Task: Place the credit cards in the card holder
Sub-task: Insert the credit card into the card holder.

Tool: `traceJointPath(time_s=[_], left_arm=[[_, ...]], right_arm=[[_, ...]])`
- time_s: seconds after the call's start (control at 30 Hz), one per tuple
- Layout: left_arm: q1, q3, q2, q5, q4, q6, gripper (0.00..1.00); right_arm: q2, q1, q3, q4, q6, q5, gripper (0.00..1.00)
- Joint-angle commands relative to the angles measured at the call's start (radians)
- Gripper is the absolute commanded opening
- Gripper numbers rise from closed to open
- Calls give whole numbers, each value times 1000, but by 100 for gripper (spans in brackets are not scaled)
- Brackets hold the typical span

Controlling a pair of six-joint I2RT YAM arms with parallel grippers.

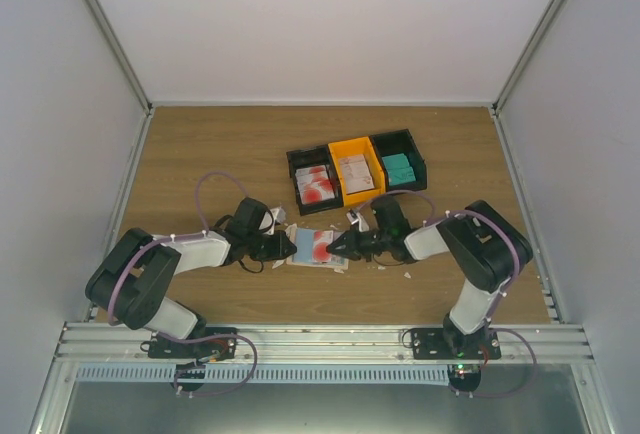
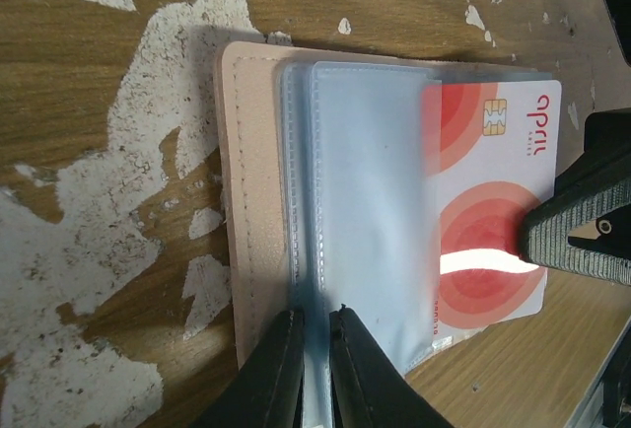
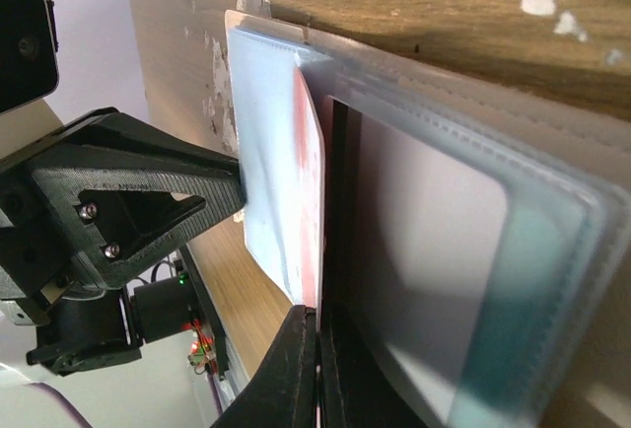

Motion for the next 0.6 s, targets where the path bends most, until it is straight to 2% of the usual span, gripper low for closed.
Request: traceJointPath(time_s=[0.0, 0.2, 0.57], left_arm=[[-13, -10, 14, -16, 32, 13, 12], [-15, -16, 15, -16, 35, 17, 6], [-18, -23, 14, -16, 37, 18, 6]], right_arm=[[36, 12, 23, 35, 23, -1, 1], [63, 26, 28, 66, 40, 12, 1], [121, 65, 64, 93, 57, 13, 2]])
